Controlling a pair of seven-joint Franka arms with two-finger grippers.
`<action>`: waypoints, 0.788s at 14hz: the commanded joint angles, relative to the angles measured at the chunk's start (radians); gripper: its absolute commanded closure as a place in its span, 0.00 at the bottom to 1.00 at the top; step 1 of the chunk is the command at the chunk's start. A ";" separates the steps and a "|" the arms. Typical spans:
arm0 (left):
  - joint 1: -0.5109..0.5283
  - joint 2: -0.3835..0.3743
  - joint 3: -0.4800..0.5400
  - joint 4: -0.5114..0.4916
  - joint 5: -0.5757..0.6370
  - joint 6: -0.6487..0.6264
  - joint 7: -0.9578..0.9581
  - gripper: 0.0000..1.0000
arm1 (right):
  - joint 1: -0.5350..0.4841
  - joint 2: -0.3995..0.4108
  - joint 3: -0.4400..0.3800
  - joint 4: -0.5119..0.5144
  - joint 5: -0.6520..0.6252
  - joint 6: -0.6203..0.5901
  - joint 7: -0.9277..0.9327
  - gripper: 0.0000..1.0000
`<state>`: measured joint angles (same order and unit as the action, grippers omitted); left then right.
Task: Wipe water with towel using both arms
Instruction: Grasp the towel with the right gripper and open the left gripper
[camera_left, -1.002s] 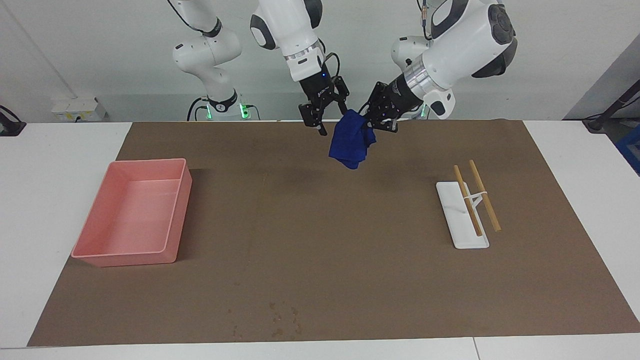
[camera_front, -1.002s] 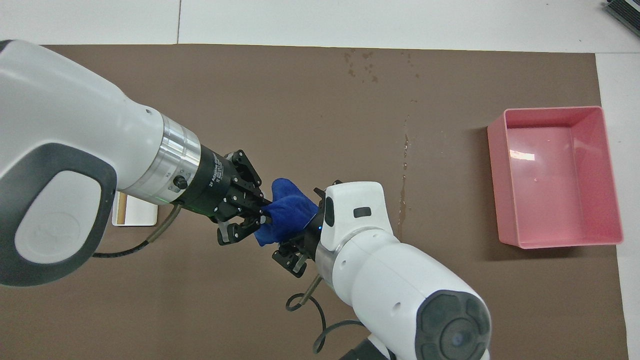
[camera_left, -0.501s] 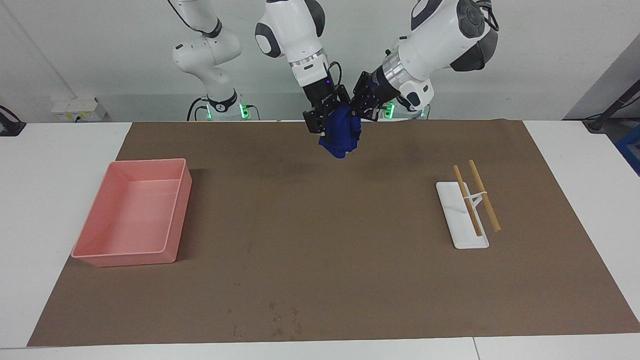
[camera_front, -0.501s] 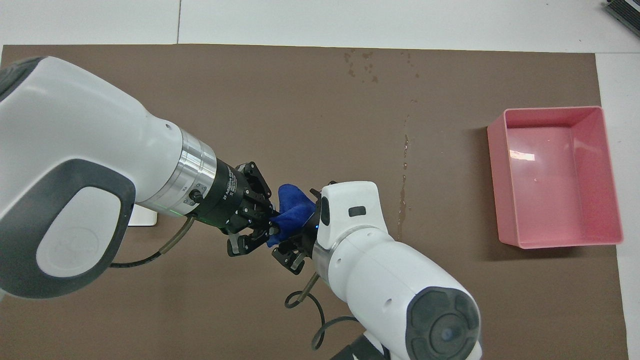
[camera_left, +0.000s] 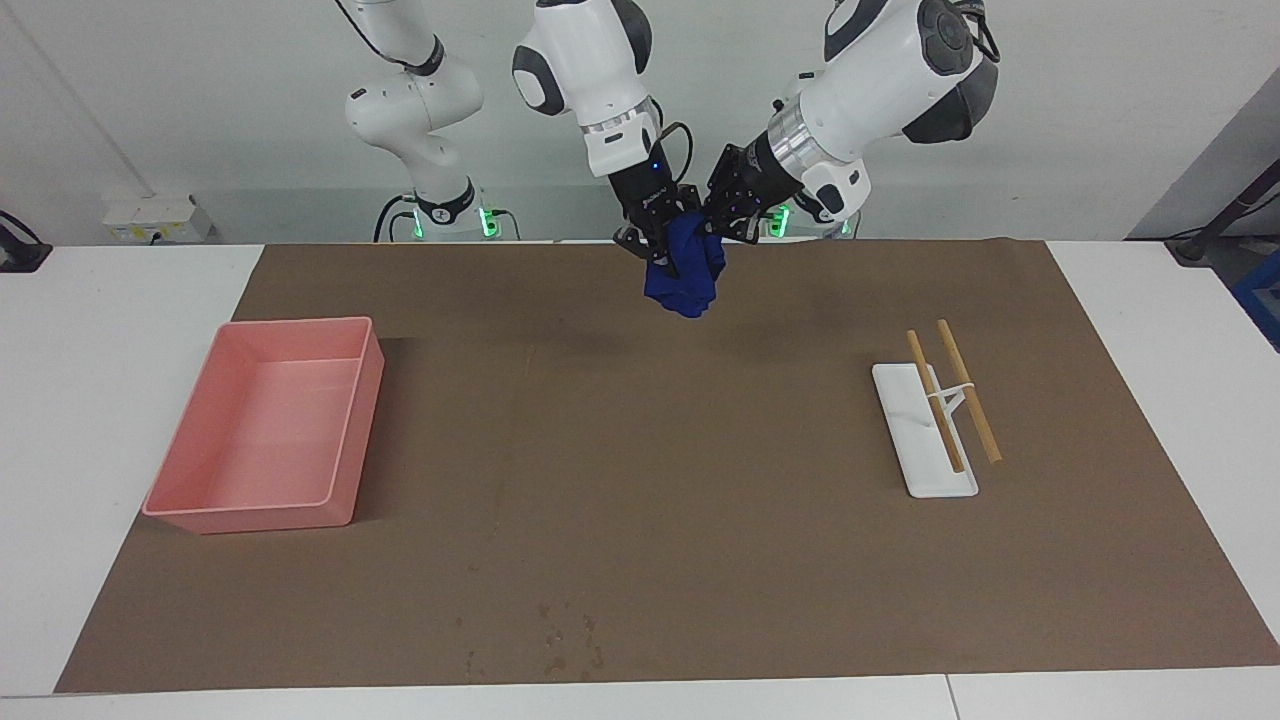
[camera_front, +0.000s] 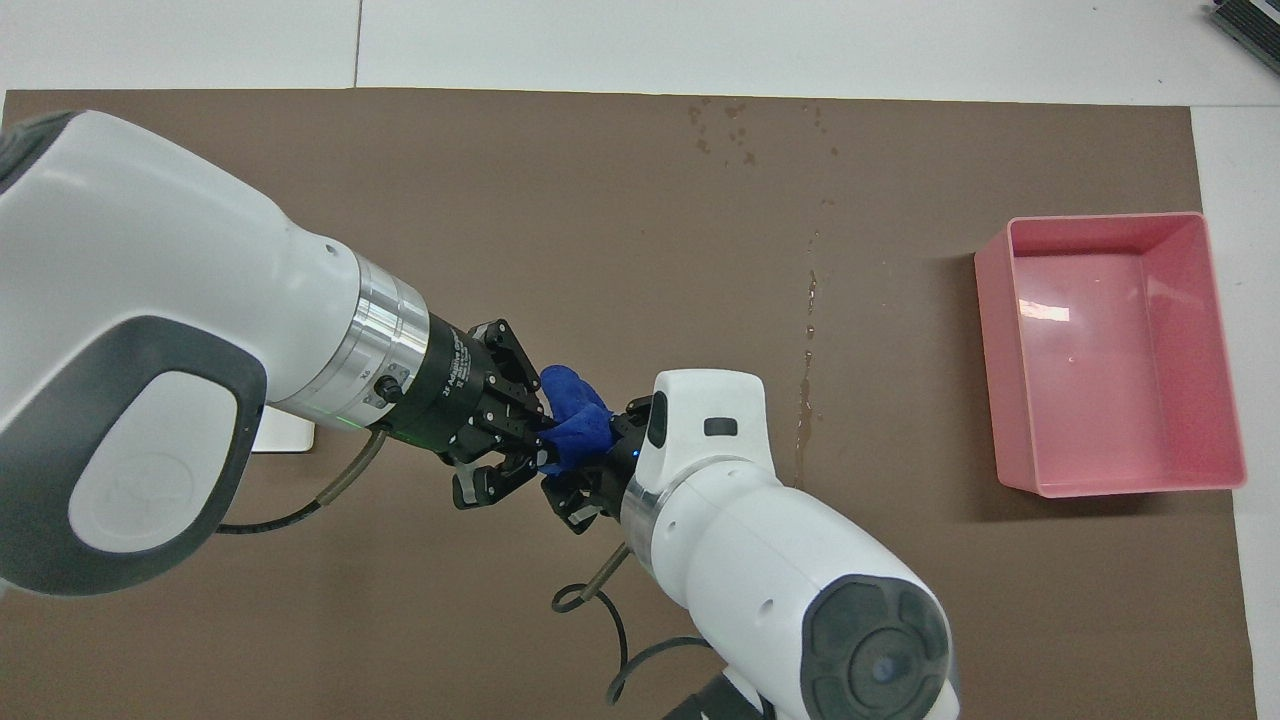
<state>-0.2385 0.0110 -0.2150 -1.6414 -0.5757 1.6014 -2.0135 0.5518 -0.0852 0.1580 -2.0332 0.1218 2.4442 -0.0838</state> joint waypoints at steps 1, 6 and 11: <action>-0.013 -0.039 0.008 -0.035 -0.013 -0.017 0.006 1.00 | -0.018 0.005 -0.006 0.002 -0.013 -0.017 0.013 1.00; 0.022 -0.036 0.017 -0.031 0.051 0.006 0.013 0.00 | -0.035 0.005 -0.006 0.004 -0.013 -0.028 -0.014 1.00; 0.045 -0.032 0.019 -0.050 0.293 0.103 0.351 0.00 | -0.182 0.010 -0.006 0.005 -0.013 -0.117 -0.227 1.00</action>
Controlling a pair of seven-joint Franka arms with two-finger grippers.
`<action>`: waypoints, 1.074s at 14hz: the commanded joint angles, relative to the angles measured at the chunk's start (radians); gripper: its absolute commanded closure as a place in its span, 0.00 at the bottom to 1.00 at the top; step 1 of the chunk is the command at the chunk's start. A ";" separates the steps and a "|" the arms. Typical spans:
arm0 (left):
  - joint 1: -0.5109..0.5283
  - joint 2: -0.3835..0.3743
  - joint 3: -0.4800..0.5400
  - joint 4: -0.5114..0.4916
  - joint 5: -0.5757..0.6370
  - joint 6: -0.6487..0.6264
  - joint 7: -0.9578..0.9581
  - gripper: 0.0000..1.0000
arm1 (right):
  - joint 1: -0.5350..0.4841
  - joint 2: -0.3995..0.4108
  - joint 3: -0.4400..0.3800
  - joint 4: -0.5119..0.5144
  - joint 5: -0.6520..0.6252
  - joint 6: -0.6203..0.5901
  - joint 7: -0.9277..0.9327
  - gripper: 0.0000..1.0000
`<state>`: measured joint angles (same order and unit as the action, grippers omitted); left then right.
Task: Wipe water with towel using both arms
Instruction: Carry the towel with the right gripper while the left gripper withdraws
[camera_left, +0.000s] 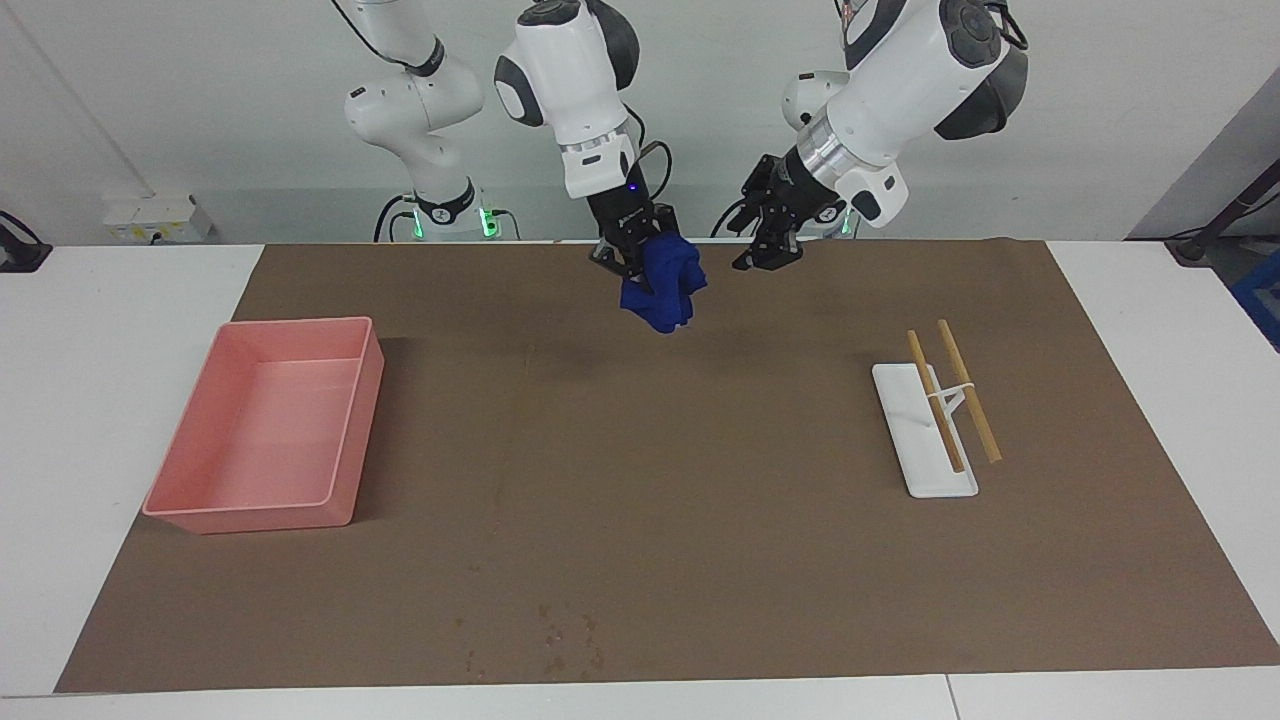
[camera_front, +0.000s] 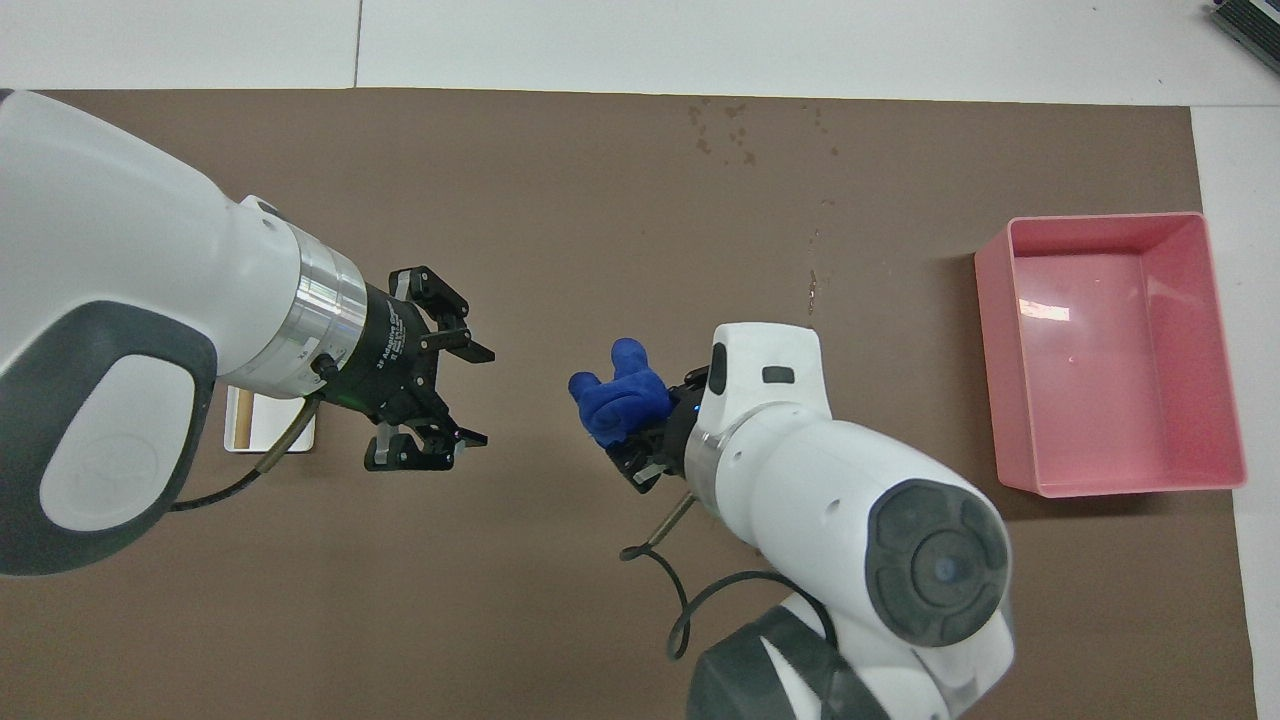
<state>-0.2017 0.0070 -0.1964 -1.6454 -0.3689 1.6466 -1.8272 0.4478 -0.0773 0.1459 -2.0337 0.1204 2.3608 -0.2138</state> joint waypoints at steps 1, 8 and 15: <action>0.034 -0.030 0.000 -0.053 0.126 0.086 0.259 0.00 | -0.124 0.004 0.006 0.004 -0.011 -0.056 -0.160 1.00; 0.120 -0.018 0.000 -0.042 0.298 0.153 0.888 0.00 | -0.259 0.077 0.004 0.003 -0.114 -0.176 -0.417 1.00; 0.169 -0.015 0.002 -0.001 0.358 0.073 1.418 0.00 | -0.279 0.254 0.004 0.000 -0.355 -0.065 -0.418 1.00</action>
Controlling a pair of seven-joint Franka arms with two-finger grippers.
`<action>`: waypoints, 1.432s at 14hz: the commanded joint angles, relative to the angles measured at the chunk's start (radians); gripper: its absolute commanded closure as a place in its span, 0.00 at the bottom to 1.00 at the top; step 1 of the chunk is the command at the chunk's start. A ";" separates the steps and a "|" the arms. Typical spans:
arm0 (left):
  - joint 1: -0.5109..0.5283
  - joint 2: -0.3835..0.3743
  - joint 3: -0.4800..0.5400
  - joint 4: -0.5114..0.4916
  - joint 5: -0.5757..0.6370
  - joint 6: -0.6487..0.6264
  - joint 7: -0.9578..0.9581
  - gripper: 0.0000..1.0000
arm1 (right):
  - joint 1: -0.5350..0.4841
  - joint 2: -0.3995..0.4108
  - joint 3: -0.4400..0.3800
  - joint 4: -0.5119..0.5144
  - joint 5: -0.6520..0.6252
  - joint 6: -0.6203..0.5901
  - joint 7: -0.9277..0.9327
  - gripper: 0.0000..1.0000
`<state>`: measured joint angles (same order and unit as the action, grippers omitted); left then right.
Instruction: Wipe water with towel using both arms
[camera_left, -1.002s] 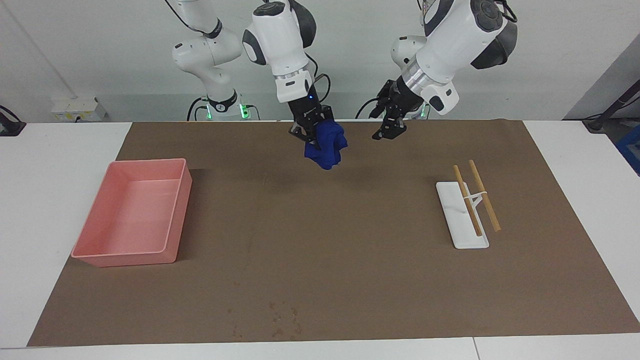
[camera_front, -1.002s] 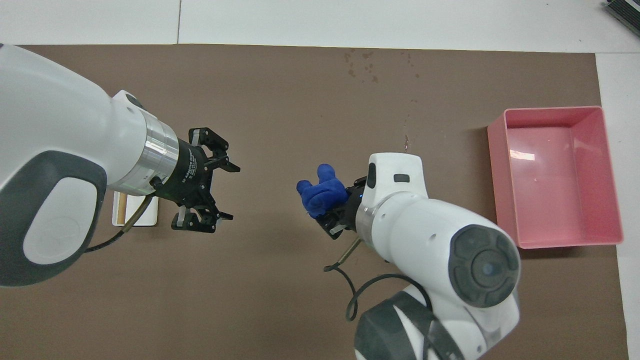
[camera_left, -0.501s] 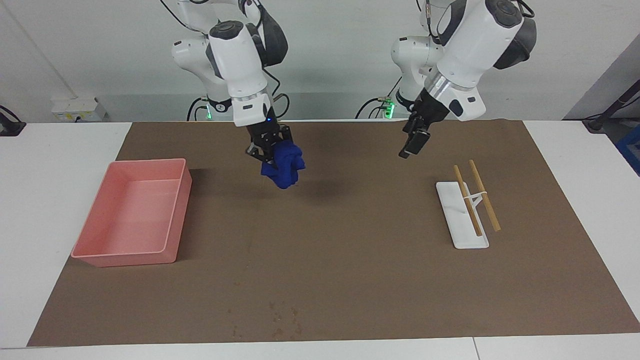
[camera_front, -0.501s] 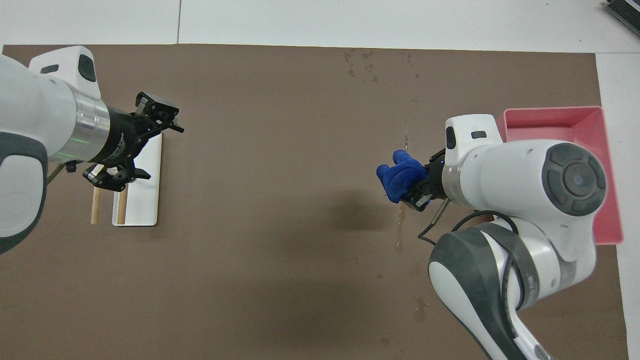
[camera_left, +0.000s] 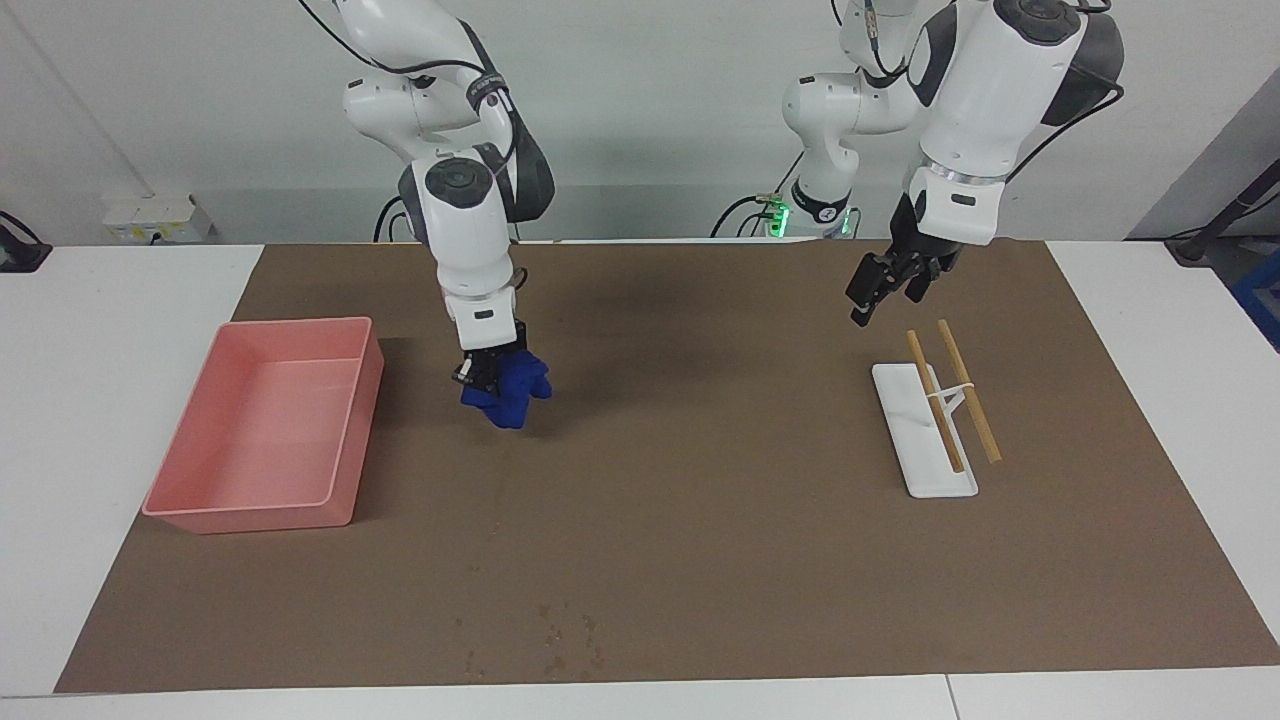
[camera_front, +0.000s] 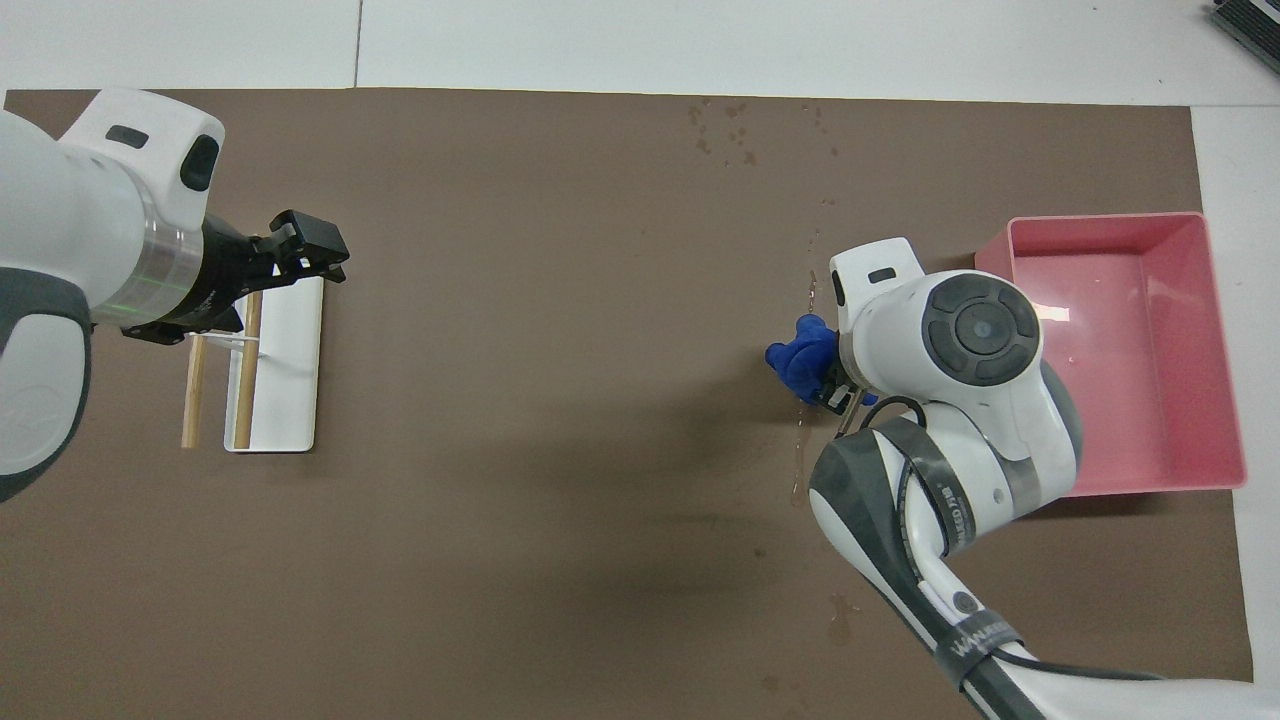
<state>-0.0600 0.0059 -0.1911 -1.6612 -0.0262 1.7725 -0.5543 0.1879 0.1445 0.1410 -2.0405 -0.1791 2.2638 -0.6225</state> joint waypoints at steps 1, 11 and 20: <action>0.051 -0.017 -0.001 0.017 0.015 -0.074 0.230 0.00 | -0.024 0.050 0.009 -0.010 -0.062 0.058 -0.010 1.00; 0.022 0.019 0.137 0.135 0.066 -0.248 0.576 0.00 | -0.068 0.231 0.009 -0.082 -0.062 0.408 0.030 1.00; 0.026 0.017 0.128 0.152 0.061 -0.280 0.580 0.00 | -0.056 0.213 0.017 -0.226 -0.060 0.447 0.257 1.00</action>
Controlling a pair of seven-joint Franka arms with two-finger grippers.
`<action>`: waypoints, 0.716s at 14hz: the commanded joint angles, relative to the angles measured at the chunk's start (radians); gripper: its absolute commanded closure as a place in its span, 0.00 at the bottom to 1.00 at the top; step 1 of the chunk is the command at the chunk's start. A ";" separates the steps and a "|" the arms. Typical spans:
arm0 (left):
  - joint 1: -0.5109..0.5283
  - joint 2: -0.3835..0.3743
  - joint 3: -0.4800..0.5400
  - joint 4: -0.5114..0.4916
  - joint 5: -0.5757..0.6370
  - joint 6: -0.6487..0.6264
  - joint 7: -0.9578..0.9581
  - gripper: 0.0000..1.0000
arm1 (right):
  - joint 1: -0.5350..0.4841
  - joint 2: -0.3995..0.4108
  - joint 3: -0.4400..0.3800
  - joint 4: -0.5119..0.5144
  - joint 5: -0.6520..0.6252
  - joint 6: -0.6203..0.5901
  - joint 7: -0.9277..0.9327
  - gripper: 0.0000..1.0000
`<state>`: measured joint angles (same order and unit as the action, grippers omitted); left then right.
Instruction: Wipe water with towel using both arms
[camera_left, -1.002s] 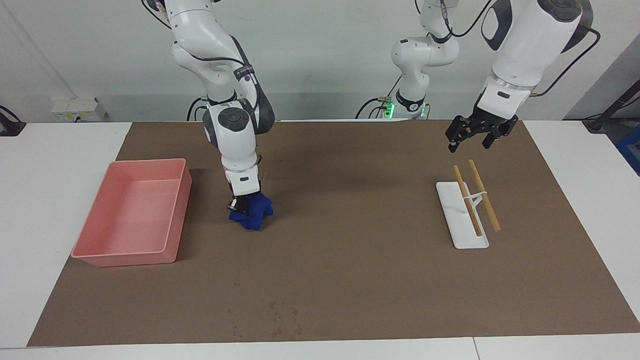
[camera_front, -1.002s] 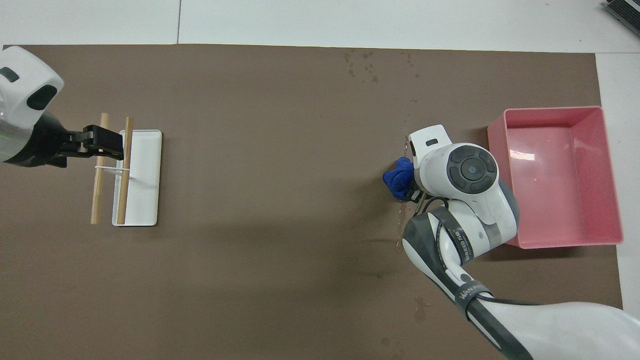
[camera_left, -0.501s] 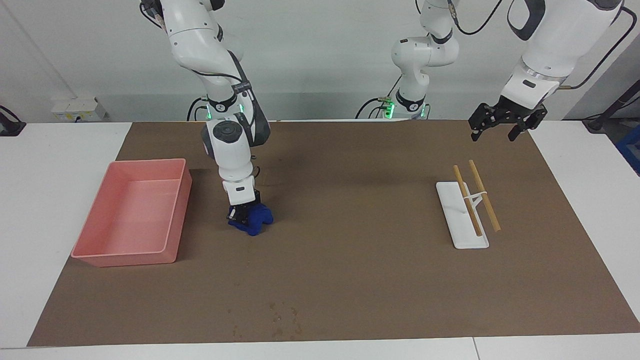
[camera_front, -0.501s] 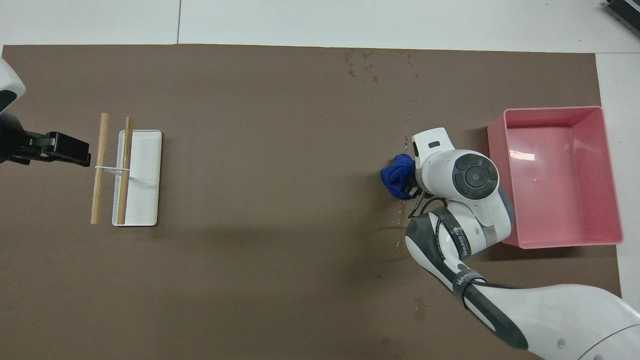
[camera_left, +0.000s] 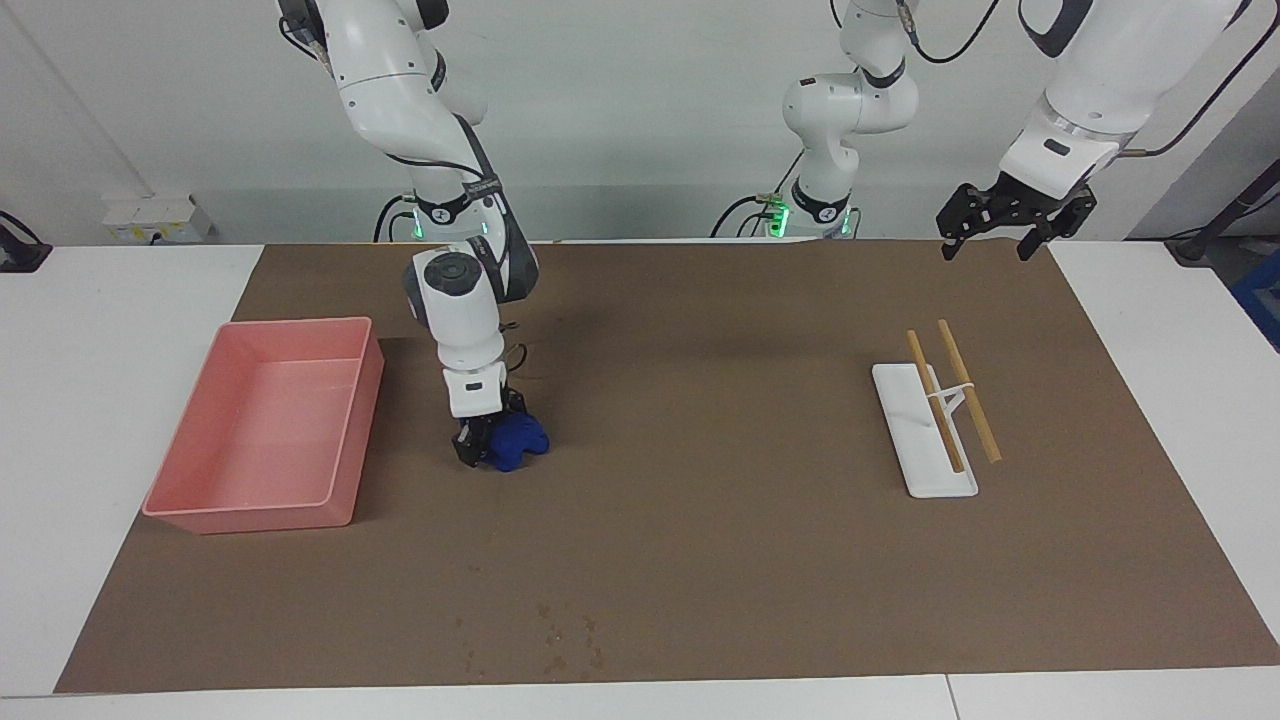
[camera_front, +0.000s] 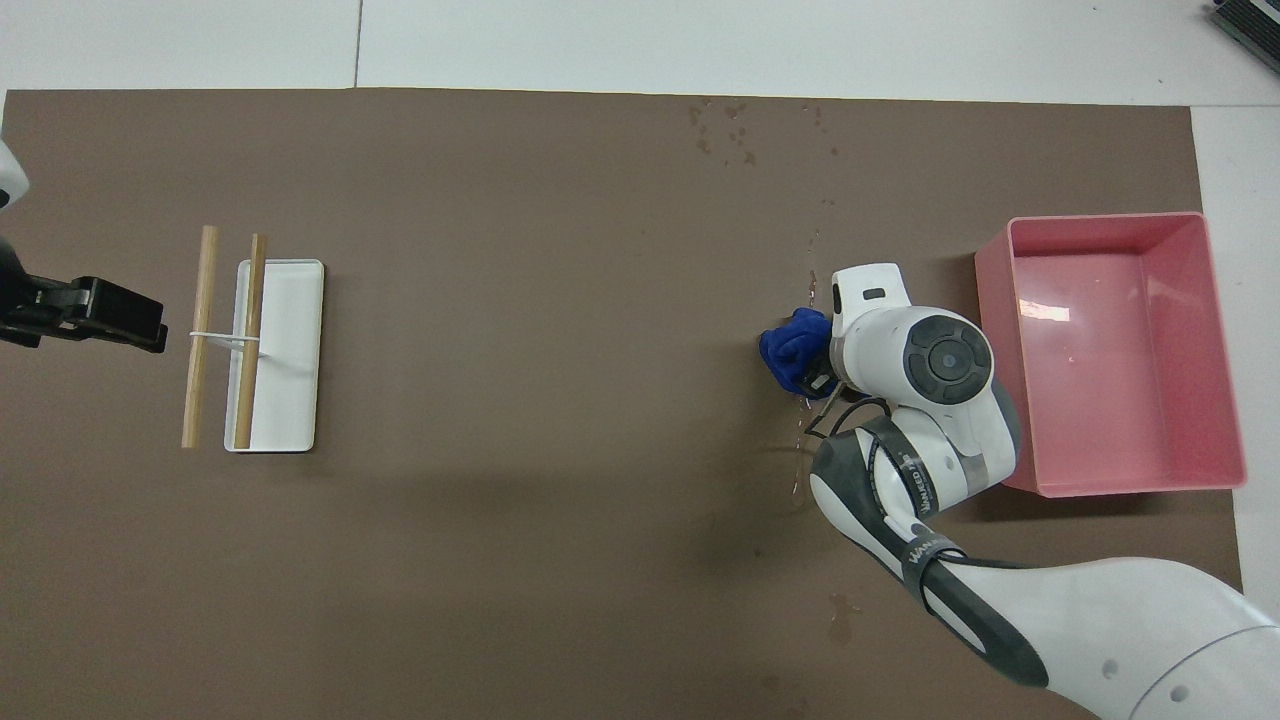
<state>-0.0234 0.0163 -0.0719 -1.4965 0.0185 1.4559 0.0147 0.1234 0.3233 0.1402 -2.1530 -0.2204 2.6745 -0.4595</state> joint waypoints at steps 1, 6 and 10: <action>-0.007 0.005 0.009 -0.016 0.017 0.038 0.013 0.00 | 0.024 0.027 0.018 -0.137 -0.017 0.054 0.128 1.00; -0.015 -0.002 0.009 -0.031 0.017 0.031 0.004 0.00 | 0.088 -0.047 0.018 -0.247 -0.017 0.074 0.286 1.00; -0.007 -0.004 0.010 -0.031 0.017 0.031 0.004 0.00 | 0.169 -0.081 0.018 -0.327 -0.017 0.087 0.452 1.00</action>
<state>-0.0233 0.0282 -0.0705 -1.5057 0.0185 1.4741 0.0148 0.2411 0.1921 0.1388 -2.3591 -0.2214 2.7327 -0.1141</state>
